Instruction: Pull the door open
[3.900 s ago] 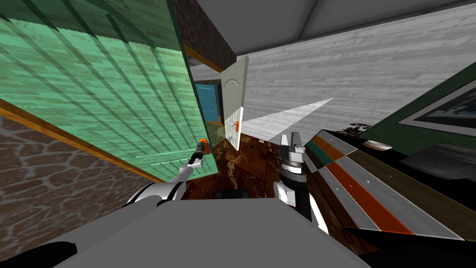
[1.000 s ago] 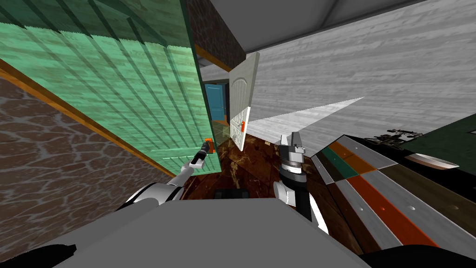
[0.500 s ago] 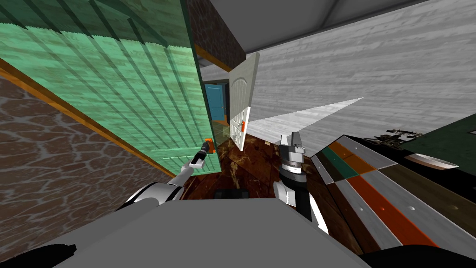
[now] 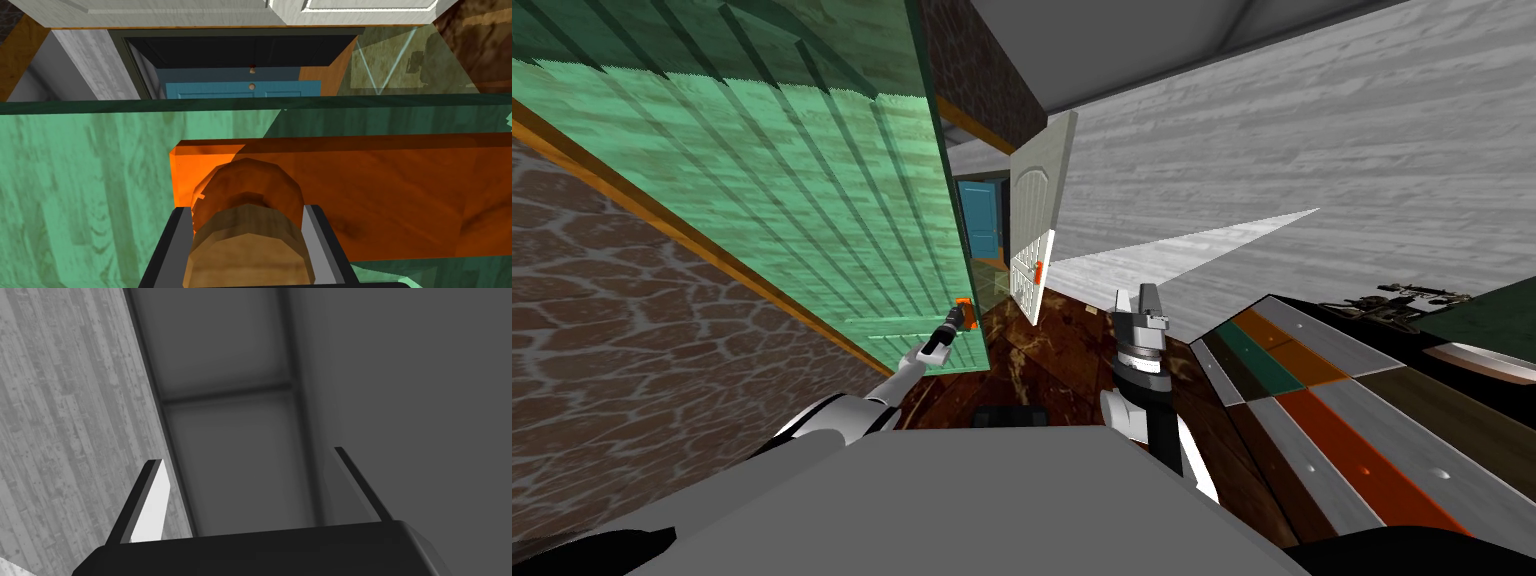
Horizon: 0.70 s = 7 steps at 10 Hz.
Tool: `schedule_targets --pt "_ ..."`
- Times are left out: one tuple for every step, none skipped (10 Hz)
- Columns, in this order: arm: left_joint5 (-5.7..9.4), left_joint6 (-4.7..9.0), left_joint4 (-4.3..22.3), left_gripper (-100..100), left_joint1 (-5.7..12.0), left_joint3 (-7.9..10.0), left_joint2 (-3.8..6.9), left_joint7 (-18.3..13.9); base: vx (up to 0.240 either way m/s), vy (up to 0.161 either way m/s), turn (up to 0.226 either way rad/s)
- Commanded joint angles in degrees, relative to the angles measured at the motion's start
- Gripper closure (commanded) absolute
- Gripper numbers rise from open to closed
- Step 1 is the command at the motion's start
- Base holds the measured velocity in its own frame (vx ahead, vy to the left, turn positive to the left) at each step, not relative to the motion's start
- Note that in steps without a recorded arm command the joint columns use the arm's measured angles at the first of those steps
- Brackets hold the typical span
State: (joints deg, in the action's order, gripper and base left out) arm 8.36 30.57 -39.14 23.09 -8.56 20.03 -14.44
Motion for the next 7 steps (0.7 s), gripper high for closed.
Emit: schedule_targets --pt "-0.19 0.11 -1.4 100 -0.42 -0.65 0.43 -0.7 0.009 0.015 0.042" --pt "-0.19 0.11 -1.4 100 -0.42 -0.65 0.43 -0.7 0.000 -0.009 -0.001" --pt "-0.19 0.11 -1.4 100 -0.42 -0.65 0.43 -0.7 -0.010 -0.018 -0.047" --pt "-0.19 0.11 -1.4 100 -0.42 -0.65 0.43 -0.7 0.000 0.000 0.000" --pt "-0.19 0.11 -1.4 100 -0.42 -0.65 0.43 -0.7 0.006 0.010 0.029" --pt "-0.19 0.11 -1.4 100 -0.42 -0.65 0.43 -0.7 0.000 0.000 0.000" --pt "-0.19 0.11 -1.4 100 -0.42 -0.65 0.43 -0.7 0.000 0.000 0.000"
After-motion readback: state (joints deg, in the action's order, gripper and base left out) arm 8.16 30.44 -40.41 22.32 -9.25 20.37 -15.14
